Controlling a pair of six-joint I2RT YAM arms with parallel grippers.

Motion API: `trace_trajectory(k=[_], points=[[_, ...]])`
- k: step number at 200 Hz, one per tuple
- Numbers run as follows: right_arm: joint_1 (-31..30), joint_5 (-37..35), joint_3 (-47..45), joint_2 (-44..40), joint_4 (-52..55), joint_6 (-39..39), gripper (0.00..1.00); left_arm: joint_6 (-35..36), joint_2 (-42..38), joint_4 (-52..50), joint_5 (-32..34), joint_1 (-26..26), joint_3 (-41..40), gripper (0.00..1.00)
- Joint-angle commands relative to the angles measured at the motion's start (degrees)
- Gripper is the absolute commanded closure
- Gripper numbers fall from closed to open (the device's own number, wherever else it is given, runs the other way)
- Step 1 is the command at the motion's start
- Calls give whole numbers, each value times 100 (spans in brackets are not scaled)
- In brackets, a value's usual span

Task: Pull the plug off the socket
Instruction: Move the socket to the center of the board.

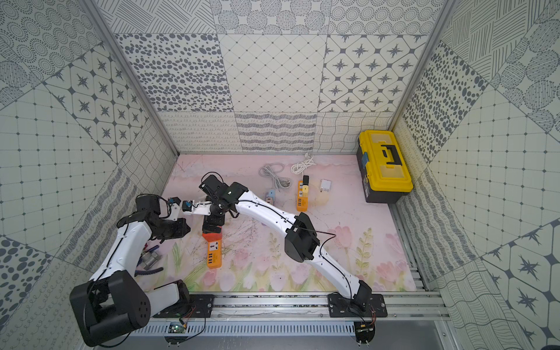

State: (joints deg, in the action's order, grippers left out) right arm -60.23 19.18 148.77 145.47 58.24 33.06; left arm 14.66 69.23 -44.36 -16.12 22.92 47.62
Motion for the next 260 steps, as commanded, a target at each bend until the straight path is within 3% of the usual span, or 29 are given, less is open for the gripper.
trace_trajectory(k=[1,81,115,172,216,260], points=[[9,301,143,108,497,61,2,-77,2,45,60,15,-9,83],[-136,-166,-548,38,-199,-224,2,-72,26,44,23,20,2,84],[-172,-300,-641,78,-447,-364,8,-51,57,35,-7,20,6,84],[-195,-506,-1588,-306,-1314,-701,32,85,344,-144,-235,19,157,88],[-182,-1130,-2674,-836,-2586,-1222,59,362,662,-617,-519,19,470,97],[-163,-1653,-2421,-604,-2660,-1797,81,837,824,-1063,-778,17,693,100]])
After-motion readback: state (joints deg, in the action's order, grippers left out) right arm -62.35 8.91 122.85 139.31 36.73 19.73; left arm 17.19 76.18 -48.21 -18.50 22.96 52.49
